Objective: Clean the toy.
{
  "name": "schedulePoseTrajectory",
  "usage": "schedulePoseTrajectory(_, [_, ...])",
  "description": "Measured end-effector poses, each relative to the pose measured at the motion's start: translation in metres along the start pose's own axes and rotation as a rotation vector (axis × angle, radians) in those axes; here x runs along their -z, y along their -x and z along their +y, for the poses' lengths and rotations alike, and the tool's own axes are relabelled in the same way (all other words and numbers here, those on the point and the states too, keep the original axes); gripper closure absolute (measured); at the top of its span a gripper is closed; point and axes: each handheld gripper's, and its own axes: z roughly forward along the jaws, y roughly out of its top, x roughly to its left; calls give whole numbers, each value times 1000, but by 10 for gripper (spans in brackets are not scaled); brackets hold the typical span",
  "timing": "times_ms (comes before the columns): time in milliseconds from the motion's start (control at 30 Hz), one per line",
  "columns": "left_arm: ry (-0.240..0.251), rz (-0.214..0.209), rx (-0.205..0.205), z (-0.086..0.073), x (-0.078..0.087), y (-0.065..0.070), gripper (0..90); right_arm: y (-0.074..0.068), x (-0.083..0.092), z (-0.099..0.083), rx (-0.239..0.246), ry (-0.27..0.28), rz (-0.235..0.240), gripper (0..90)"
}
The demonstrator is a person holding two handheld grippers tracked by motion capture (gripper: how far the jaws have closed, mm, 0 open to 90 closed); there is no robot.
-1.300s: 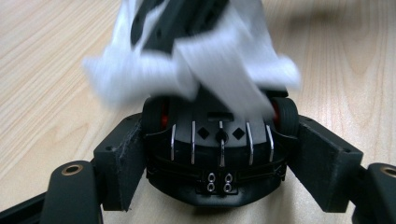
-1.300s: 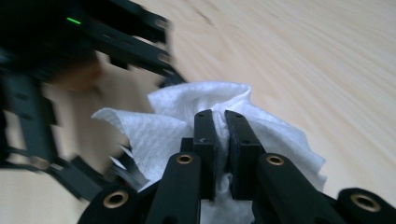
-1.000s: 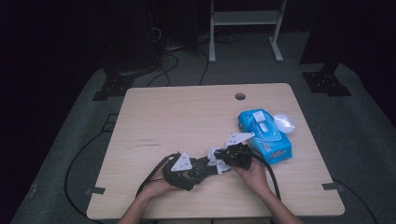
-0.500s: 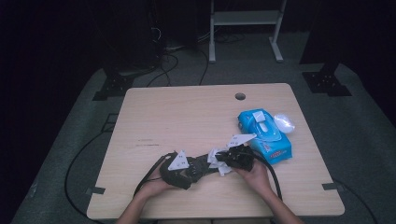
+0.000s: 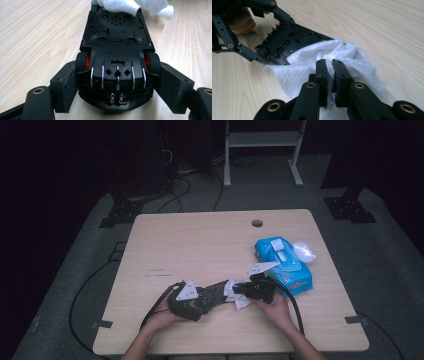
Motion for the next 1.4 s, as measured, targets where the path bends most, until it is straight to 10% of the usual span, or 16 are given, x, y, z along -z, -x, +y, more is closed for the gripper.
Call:
schedulePoseTrajectory(733, [1,6,6,0,1,0,241,-3,2,-1,35,-18,-91,826])
schedulePoseTrajectory(1400, [-14,25,10,2,0,1,235,-28,-11,3,105,-13,9,817])
